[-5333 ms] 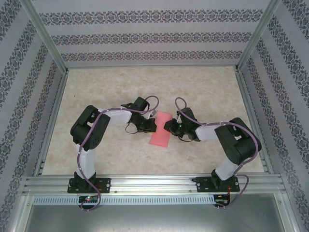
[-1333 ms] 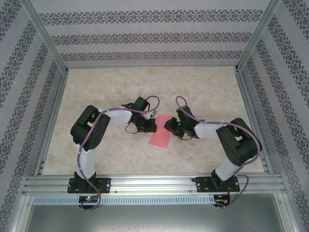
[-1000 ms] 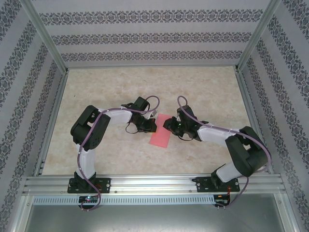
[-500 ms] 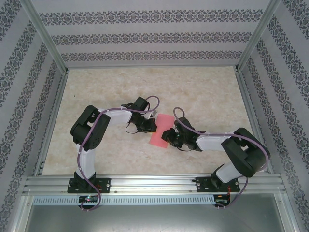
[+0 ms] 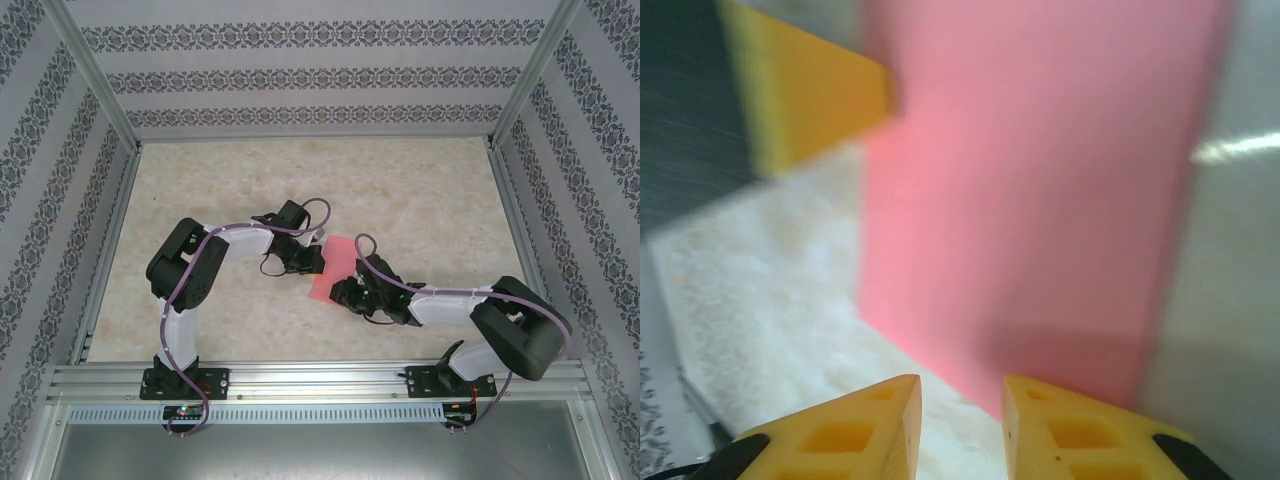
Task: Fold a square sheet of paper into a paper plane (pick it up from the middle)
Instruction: Fold the square sheet of paper in half at the center of the table.
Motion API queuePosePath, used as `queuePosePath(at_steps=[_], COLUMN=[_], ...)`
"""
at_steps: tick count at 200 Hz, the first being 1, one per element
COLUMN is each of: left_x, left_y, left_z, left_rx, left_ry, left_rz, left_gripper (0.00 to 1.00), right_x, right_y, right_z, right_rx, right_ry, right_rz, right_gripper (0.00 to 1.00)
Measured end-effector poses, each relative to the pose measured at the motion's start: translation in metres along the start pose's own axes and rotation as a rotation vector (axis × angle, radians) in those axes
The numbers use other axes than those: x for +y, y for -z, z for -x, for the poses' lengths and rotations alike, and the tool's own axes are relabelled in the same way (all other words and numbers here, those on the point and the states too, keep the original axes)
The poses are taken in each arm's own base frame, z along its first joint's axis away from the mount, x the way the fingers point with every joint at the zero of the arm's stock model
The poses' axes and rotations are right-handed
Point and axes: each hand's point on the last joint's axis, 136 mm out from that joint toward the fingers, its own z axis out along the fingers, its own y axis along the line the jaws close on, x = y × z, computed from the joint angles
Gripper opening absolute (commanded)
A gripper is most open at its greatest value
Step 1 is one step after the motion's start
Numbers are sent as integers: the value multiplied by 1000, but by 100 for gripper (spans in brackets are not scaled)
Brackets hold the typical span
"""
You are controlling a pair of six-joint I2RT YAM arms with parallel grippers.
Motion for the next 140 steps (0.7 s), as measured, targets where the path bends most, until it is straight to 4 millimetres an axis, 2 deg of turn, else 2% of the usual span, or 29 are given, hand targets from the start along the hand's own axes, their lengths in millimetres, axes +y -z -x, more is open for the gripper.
queuePosePath(at_steps=[37, 58, 70, 85, 106, 121, 140], left_x=[0, 0, 0, 0, 0, 0, 0], left_y=[0, 0, 0, 0, 0, 0, 0], left_z=[0, 0, 0, 0, 0, 0, 0], left_rx=[0, 0, 0, 0, 0, 0, 1], left_ry=[0, 0, 0, 0, 0, 0, 0], left_rz=[0, 0, 0, 0, 0, 0, 0], left_gripper=[0, 0, 0, 0, 0, 0, 0], right_x=[3, 6, 16, 26, 22, 14, 14], right_y=[0, 11, 22, 39, 55, 54, 42], right_z=[2, 11, 31, 67, 115, 137, 152], right_rx=[-15, -33, -83, -175, -279, -296, -270], right_ry=[-6, -1, -2, -12, -52, -72, -72], right_rz=[14, -7, 6, 37, 43, 20, 9], right_gripper=[29, 29, 30, 30, 30, 30, 30])
